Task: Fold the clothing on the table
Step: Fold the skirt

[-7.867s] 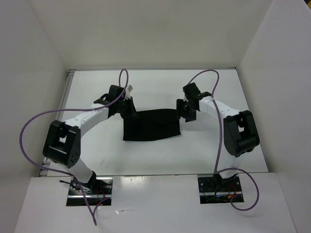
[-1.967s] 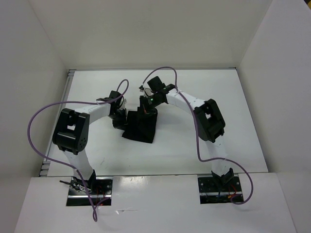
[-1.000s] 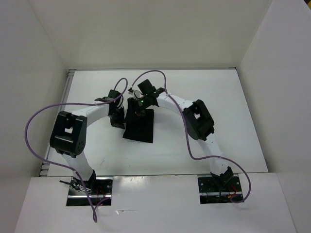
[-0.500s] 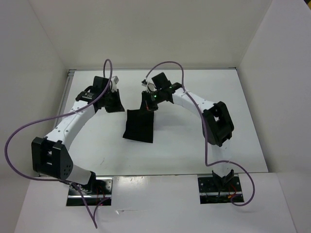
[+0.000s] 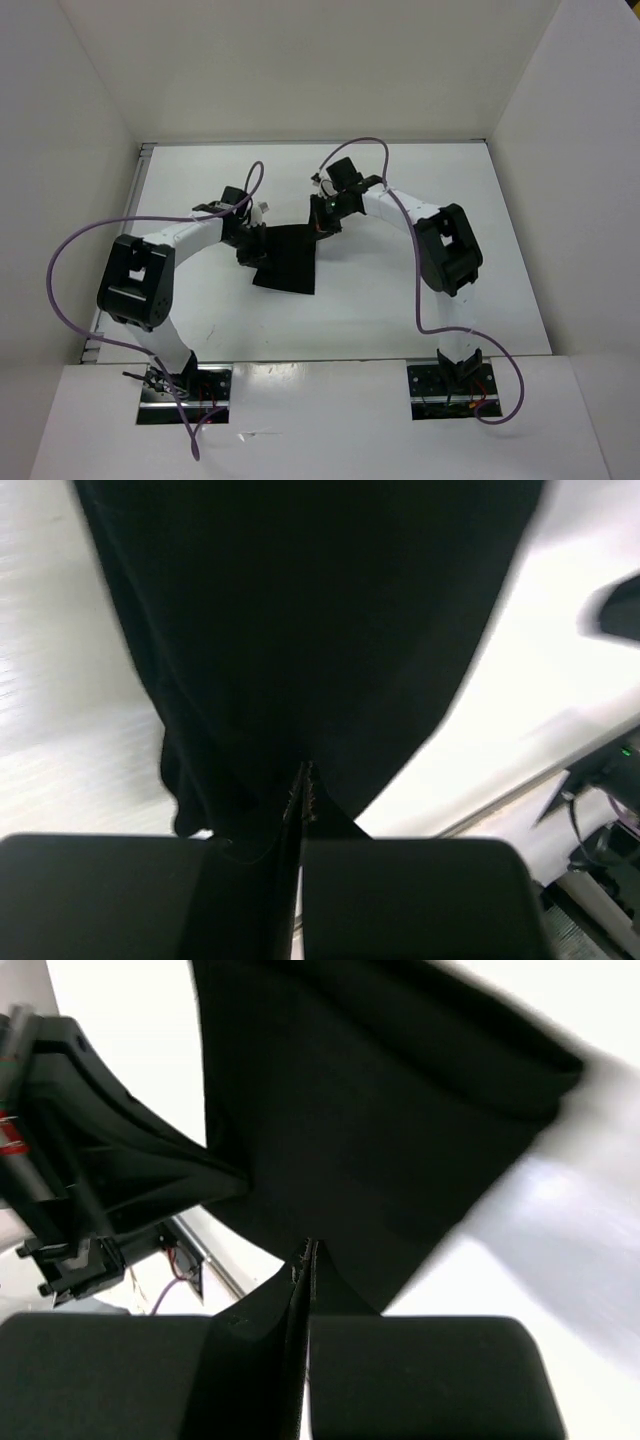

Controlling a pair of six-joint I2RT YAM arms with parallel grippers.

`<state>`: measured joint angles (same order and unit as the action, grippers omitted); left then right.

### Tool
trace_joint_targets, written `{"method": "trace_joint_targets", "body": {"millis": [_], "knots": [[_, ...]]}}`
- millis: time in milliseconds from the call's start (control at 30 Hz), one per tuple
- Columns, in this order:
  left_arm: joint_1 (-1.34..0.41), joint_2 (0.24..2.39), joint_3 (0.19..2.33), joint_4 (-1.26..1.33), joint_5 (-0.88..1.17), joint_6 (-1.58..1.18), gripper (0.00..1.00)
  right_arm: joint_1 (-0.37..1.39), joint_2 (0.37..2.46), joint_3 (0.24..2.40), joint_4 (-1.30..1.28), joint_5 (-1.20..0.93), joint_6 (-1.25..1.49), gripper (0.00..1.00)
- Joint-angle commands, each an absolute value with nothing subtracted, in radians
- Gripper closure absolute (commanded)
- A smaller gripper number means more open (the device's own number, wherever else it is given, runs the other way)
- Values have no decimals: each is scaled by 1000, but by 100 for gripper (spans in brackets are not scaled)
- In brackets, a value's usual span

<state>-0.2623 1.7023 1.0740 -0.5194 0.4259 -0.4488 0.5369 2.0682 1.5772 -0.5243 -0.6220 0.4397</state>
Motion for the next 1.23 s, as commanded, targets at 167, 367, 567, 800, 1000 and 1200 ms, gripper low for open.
{"method": "trace_joint_targets", "body": {"millis": [167,367,567,800,1000,1200], "knots": [[-253,1781,1055,-560,276,-440,100,499,1994,1533,-502,-585,410,99],[-253,1801,1077,-598,154,-430,100,489,1953,1514,-502,-557,410,99],[-253,1543,1183,-640,256,-420,80,480,1840,1503,-525,-428,419,93],[-196,1188,1161,-560,166,-476,43,411,1562,1384,-548,-278,428,62],[-187,1046,1066,-597,58,-543,37,296,1373,1206,-537,-299,410,44],[-187,979,1011,-637,25,-592,37,253,1286,1099,-548,-341,397,16]]}}
